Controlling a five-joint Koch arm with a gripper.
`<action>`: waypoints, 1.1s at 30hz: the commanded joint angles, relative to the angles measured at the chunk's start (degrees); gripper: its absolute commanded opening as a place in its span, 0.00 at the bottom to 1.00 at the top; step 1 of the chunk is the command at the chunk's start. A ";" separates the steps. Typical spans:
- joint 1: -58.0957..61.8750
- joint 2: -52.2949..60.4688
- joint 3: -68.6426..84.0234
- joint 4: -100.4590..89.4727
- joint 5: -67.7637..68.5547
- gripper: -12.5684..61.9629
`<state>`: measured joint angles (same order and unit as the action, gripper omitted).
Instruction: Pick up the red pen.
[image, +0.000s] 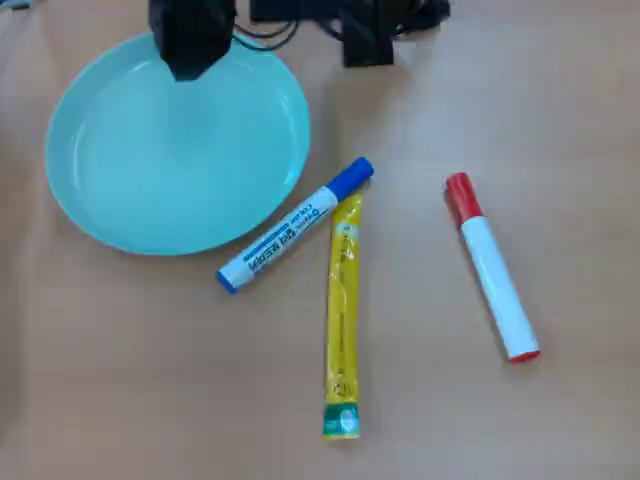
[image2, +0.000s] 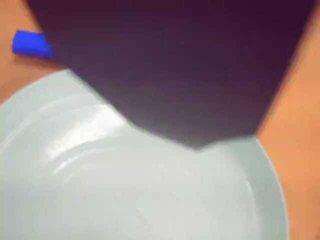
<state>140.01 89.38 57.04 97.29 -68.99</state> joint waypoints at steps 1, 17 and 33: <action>-12.57 6.24 11.69 -1.58 5.36 0.08; -13.97 6.33 11.34 -1.58 7.03 0.08; -37.00 6.50 0.70 -0.35 19.34 0.08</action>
<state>106.00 93.52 62.84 95.98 -50.80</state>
